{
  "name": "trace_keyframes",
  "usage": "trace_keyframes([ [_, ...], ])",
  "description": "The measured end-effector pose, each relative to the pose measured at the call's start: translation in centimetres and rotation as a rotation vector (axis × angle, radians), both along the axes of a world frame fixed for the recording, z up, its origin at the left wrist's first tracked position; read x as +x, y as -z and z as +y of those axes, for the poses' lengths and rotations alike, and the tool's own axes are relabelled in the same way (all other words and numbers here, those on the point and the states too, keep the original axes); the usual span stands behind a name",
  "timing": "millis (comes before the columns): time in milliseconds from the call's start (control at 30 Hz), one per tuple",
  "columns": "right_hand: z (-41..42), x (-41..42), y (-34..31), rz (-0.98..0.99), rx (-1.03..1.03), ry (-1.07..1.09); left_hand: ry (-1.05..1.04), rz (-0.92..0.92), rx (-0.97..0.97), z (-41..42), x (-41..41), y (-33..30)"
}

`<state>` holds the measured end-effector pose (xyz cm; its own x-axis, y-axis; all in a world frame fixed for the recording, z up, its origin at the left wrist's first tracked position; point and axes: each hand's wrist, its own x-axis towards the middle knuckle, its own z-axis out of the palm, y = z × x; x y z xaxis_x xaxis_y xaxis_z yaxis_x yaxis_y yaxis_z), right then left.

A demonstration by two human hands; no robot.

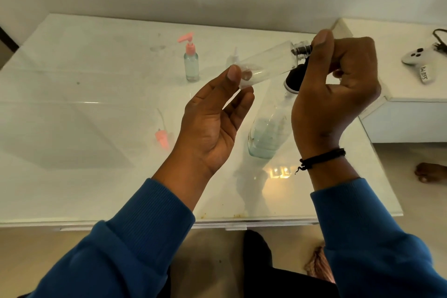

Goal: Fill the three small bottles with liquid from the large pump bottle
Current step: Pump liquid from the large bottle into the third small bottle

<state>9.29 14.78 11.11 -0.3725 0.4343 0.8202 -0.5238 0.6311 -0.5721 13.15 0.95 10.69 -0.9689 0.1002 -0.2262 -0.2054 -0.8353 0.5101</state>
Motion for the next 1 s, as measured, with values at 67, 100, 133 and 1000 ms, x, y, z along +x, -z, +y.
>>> trace_keyframes([
  [67, -0.06, 0.01, -0.07, -0.003, 0.005, 0.002, -0.003, -0.001, 0.000, -0.05, -0.05, 0.03],
  [100, -0.06, 0.00, -0.28, 0.000, 0.007, 0.001, -0.004, -0.001, 0.000, -0.06, -0.07, 0.05],
  [133, 0.01, -0.01, -0.52, 0.006, 0.006, 0.007, -0.001, 0.002, 0.001, 0.01, -0.09, 0.03],
  [1000, 0.34, -0.29, 0.02, 0.023, 0.013, -0.018, 0.006, -0.015, 0.000, 0.01, 0.07, -0.05],
])
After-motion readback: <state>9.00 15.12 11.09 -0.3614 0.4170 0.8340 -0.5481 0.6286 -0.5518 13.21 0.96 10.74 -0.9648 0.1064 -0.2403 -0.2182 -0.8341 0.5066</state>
